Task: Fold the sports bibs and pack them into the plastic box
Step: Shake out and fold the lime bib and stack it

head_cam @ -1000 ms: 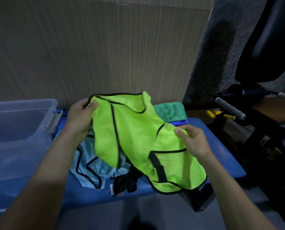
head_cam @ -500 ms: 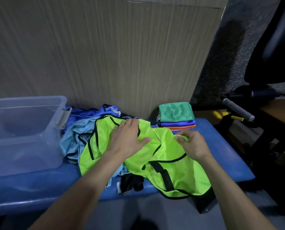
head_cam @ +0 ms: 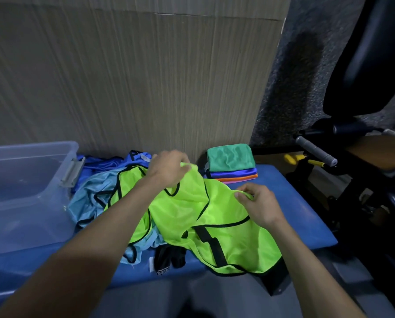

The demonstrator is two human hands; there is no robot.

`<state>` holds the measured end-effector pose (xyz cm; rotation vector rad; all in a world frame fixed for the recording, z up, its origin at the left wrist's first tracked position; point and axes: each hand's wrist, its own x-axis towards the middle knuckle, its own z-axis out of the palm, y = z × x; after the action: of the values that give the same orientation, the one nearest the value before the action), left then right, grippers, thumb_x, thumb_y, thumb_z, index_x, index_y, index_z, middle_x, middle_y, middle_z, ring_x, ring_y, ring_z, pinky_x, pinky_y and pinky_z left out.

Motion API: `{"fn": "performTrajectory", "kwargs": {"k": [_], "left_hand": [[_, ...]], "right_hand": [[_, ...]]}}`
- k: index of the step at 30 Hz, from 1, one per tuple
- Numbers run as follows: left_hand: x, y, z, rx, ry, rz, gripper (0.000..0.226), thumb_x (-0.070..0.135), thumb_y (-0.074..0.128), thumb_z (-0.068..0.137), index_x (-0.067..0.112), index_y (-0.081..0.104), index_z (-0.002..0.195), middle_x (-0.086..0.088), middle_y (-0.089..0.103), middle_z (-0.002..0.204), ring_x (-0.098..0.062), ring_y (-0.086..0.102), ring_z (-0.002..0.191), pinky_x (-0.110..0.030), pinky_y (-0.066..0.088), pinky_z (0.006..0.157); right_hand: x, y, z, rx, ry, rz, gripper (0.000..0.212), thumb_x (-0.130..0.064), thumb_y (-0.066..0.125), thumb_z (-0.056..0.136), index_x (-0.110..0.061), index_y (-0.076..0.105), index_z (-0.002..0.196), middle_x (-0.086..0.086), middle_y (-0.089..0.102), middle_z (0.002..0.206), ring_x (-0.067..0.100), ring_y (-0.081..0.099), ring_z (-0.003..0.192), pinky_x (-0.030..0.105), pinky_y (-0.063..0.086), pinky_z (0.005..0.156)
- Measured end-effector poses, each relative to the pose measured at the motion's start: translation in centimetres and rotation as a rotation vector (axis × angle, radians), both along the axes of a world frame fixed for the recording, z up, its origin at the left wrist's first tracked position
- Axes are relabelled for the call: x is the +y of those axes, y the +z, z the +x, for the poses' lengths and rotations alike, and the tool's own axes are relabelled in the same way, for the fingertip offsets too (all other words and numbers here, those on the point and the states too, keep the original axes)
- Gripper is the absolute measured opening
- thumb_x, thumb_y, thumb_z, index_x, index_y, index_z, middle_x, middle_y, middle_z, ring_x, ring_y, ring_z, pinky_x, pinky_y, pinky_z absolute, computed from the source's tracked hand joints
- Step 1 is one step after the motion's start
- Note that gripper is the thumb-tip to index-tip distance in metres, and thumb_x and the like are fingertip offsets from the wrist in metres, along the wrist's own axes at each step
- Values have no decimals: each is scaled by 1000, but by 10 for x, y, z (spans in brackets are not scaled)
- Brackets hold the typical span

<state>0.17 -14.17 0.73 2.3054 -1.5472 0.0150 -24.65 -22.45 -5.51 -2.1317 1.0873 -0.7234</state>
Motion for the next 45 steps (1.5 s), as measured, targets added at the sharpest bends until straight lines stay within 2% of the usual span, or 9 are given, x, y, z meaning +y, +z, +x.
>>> {"fn": "performTrajectory", "kwargs": {"k": [6,11,17,23,30,34,39,42,45], "left_hand": [[40,65,19,431,-97,-598,5,23,62,101,21,66,99,-4,61,81,-16,50,69,-31,40,63],[60,84,46,590,72,-761,16,28,63,100,30,67,85,-5,63,87,-18,54,79,-33,43,73],[83,86,57,882,119,-860,19,23,62,101,25,70,85,5,68,73,-12,61,68,-33,52,71],[100,106,57,904,78,-953,19,18,53,106,24,61,89,12,65,61,-2,58,53,-20,50,50],[108,101,49,906,7,-894,22,19,52,107,28,63,91,8,68,74,-5,61,63,-19,51,55],[114,100,41,918,13,-869,24,17,49,107,28,61,90,11,68,69,-4,60,59,-20,50,54],[122,100,37,951,-3,-822,22,19,49,107,28,61,92,7,67,70,-12,60,62,-39,50,65],[126,99,39,952,4,-828,22,20,48,108,27,62,92,5,67,70,-14,61,63,-43,52,67],[132,99,45,967,15,-853,23,18,50,107,28,62,90,-1,68,77,-19,61,68,-48,53,71]], "right_hand": [[-10,-9,-13,-20,-82,173,38,-46,68,94,-21,66,122,6,67,111,19,61,99,32,48,81],[-11,-16,-30,187,192,497,100,-50,90,69,-26,39,151,-8,54,138,18,54,129,31,46,104],[-26,-26,-31,79,25,290,10,-20,77,90,-16,75,99,5,77,91,29,73,93,43,58,84],[-15,-8,-17,218,-250,-62,56,-29,71,92,-17,52,144,14,53,138,40,49,128,47,44,103],[41,19,37,-180,258,-1,19,-32,76,90,-21,68,103,-14,72,104,-5,64,101,6,42,85],[61,19,54,-179,372,-27,19,-25,79,88,-21,73,105,-13,74,101,-1,64,97,7,41,82],[80,19,83,-167,417,-157,53,-60,70,78,-33,66,124,-22,64,121,9,49,118,30,38,104],[82,13,96,-124,400,-169,34,-58,68,82,-25,64,91,-15,57,91,19,49,101,45,42,94],[80,17,98,-196,435,-104,44,-41,75,88,-24,40,69,-11,36,67,11,37,72,37,37,70]]}}
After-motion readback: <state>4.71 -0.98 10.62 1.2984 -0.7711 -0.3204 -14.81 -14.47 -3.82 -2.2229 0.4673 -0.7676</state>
